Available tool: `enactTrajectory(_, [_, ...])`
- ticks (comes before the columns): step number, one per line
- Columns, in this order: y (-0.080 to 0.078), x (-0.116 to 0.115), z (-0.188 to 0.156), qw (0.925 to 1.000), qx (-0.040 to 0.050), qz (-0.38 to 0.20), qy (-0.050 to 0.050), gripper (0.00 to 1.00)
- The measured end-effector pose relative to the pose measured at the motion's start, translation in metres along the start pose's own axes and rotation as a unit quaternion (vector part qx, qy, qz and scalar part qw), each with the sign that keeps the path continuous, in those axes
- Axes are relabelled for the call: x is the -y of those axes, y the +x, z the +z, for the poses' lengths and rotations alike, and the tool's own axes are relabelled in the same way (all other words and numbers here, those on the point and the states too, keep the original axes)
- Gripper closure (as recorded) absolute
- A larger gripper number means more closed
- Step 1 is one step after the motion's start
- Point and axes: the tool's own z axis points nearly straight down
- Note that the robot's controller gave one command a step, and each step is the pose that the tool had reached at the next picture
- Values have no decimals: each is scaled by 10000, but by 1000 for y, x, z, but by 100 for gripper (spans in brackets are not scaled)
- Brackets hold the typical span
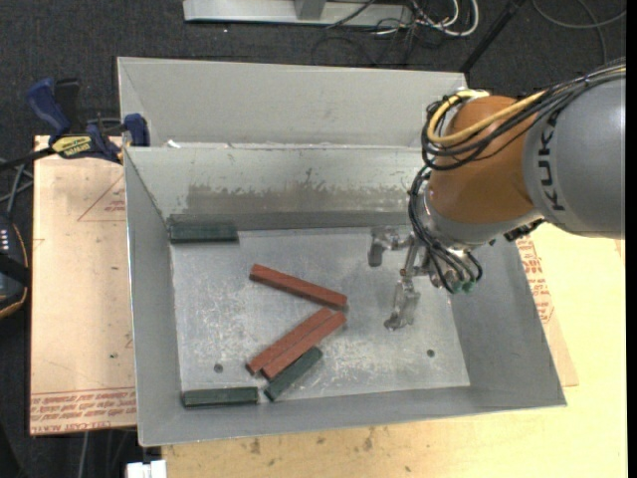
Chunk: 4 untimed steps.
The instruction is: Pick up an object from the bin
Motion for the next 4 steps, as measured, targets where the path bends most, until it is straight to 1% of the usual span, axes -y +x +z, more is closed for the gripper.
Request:
enactTrajectory(1, [-3,-33,20,9996,-11,-280,12,0])
enactTrajectory(2, [-42,-39,57,9937,35,-1120,11,0])
enactTrajectory(3, [14,-110,84,9916,-7,-1296,1,100])
enactTrajectory(4, [14,-110,84,9916,-7,-1296,2,100])
